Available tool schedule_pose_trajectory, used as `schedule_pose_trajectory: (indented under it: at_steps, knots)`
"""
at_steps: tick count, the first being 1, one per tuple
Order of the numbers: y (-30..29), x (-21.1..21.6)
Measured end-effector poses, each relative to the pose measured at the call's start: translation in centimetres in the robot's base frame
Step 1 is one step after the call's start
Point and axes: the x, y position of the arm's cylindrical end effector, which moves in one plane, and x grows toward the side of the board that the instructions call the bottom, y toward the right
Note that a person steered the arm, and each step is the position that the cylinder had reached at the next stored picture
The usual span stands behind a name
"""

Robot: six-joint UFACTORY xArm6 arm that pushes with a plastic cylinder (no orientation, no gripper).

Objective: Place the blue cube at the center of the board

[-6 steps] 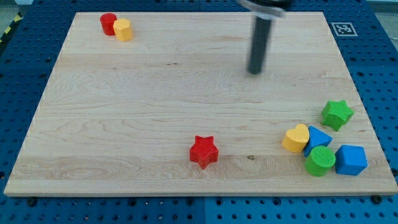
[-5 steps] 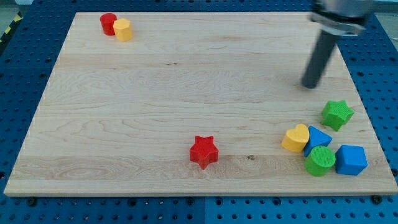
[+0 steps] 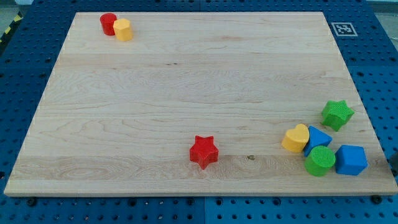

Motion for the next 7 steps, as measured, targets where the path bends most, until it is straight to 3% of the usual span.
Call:
schedule_pose_trajectory:
  at_steps: [2, 4, 7]
  knots:
    - [-5.1, 0.6]
    - [-5.6, 0.4]
    - [-11.2, 0.2]
